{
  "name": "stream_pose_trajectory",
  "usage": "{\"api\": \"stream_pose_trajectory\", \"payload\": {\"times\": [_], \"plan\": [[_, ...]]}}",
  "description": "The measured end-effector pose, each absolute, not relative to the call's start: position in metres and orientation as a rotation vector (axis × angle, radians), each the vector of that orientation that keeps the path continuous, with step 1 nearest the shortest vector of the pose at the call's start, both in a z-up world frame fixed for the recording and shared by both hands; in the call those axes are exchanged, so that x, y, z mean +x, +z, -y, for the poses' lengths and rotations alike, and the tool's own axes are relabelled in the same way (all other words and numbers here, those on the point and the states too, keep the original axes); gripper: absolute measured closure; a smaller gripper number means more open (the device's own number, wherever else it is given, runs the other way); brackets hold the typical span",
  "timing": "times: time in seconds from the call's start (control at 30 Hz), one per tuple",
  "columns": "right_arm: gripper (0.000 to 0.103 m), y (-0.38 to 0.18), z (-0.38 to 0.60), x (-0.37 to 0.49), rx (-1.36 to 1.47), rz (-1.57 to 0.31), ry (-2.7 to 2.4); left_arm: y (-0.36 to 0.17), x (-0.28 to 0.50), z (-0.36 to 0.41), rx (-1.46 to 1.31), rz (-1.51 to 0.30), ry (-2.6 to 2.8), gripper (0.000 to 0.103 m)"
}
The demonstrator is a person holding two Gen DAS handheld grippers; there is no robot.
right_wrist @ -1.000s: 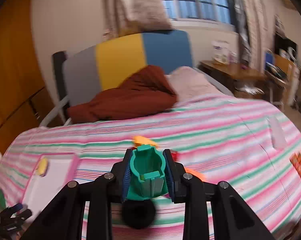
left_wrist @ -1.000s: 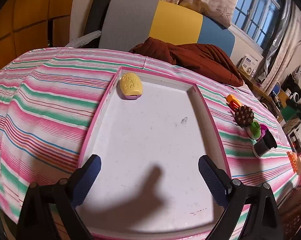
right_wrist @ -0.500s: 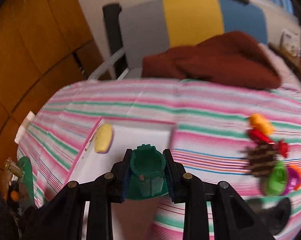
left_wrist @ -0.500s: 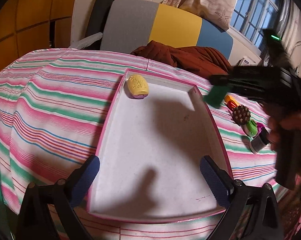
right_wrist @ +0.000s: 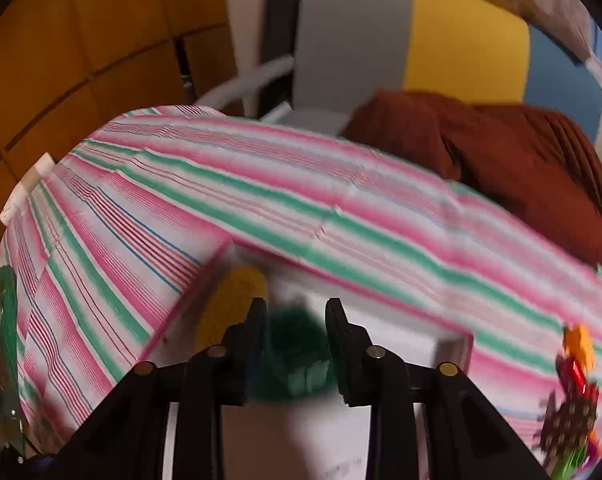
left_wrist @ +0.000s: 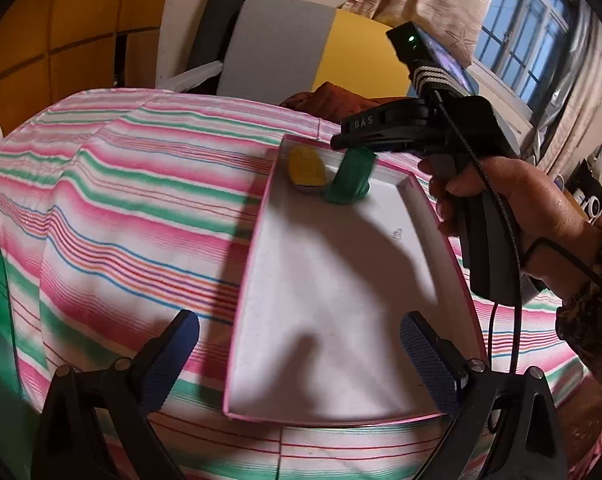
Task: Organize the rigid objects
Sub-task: 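Lower the green spool into the tray beside the yellow block, open right tool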
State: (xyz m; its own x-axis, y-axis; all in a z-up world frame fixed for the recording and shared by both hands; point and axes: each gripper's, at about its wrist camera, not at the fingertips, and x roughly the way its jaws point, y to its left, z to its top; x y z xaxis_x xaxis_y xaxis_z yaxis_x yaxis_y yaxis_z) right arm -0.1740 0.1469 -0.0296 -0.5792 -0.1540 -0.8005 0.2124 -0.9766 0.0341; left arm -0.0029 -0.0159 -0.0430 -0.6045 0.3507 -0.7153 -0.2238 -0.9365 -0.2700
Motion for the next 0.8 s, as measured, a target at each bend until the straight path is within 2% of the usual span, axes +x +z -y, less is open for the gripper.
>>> {"api": "stream_pose_trajectory", "payload": {"times": [0.13, 0.27, 0.43, 0.67, 0.8], "plan": [[0.062, -0.017, -0.150, -0.167, 1.267, -0.048, -2.658, -0.045, -0.003, 0.018, -1.194, 0.240, 2.551, 0.002], [0.062, -0.013, -0.163, -0.148, 1.295, -0.010, -2.722, -0.045, -0.003, 0.017, -1.198, 0.269, 2.548, 0.002], [0.062, -0.020, -0.181, -0.133, 1.370, 0.183, -2.716, -0.041, -0.001, 0.018, -1.183, 0.272, 2.560, 0.002], [0.062, -0.024, -0.169, -0.144, 1.367, 0.194, -2.652, -0.038, 0.006, 0.019, -1.181, 0.249, 2.577, 0.002], [0.062, -0.014, -0.175, -0.131, 1.267, 0.305, -2.616, -0.037, 0.006, 0.020, -1.187, 0.259, 2.578, 0.002]]}}
